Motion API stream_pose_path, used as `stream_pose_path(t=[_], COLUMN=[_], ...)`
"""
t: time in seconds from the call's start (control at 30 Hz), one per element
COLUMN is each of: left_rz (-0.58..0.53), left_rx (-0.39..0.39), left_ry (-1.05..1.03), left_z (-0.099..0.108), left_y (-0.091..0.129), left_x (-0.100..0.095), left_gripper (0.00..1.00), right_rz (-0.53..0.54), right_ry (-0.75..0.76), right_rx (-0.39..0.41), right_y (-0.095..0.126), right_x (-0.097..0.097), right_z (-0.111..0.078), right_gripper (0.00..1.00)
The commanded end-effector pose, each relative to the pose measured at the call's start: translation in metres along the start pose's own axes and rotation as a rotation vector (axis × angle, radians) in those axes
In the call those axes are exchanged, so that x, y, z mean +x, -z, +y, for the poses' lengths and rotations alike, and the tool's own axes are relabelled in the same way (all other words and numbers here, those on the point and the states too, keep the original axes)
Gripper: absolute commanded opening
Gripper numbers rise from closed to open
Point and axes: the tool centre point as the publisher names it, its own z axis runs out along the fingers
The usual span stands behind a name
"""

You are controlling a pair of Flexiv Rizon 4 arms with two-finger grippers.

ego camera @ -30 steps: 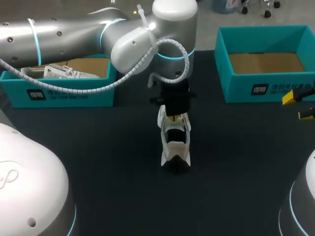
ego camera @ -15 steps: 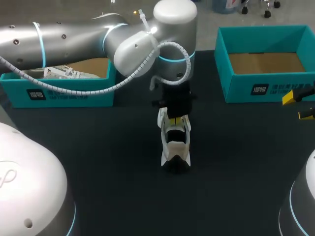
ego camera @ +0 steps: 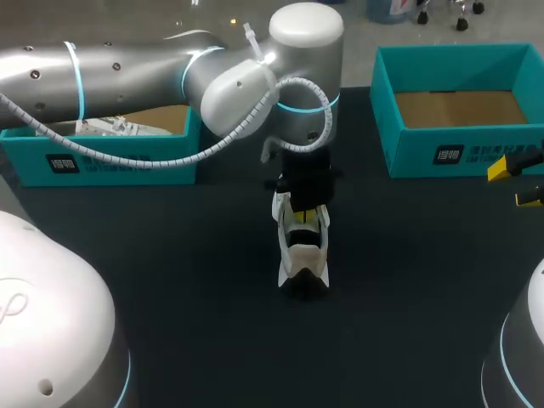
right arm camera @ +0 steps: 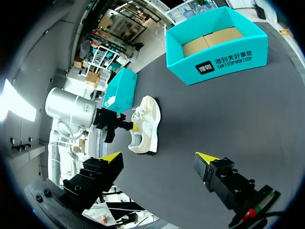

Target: Take the shoe out of the shoebox, open the shoe tongue, remove and reinsert the insole, then place the shoe into the shoebox

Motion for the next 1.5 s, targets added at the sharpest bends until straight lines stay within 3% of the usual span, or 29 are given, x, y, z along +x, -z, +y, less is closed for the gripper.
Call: stream_pose_path(t=[0.03, 0.17, 0.27, 0.33, 0.4, 0.83, 1.1, 1.3, 1.5], left_rz=[-0.01, -0.012, -0.03, -0.109, -0.175, -0.188, -0.223, -0.259, -0.322], left_rx=[-0.024, -0.042, -0.047, -0.031, -0.049, -0.069, -0.124, -0.1, -0.034], left_ry=[0.02, 0.148, 0.449, 0.587, 0.562, 0.577, 0.964, 1.121, 1.176], left_z=[-0.002, -0.005, -0.009, -0.013, -0.02, -0.025, -0.037, -0.044, -0.055], left_y=[0.009, 0.027, 0.038, 0.04, 0.044, 0.045, 0.054, 0.058, 0.06], left_x=[0.002, 0.006, 0.013, 0.018, 0.018, 0.022, 0.04, 0.048, 0.043], left_gripper=[0.0, 0.0, 0.0, 0.0, 0.0, 0.0, 0.0, 0.0, 0.0], right_rz=[-0.003, -0.003, -0.003, -0.003, -0.003, -0.003, -0.003, -0.003, -0.003], right_ry=[-0.001, -0.001, -0.001, -0.001, -0.001, -0.001, -0.001, -0.001, -0.001], right_rx=[0.0, 0.0, 0.0, 0.0, 0.0, 0.0, 0.0, 0.0, 0.0], right_y=[-0.001, -0.001, -0.001, -0.001, -0.001, -0.001, -0.001, -0.001, -0.001], right_x=[0.0, 0.0, 0.0, 0.0, 0.0, 0.0, 0.0, 0.0, 0.0], right_z=[0.0, 0.0, 0.0, 0.0, 0.0, 0.0, 0.0, 0.0, 0.0], right_gripper=[1.0, 1.0, 1.0, 1.0, 1.0, 1.0, 1.0, 1.0, 1.0])
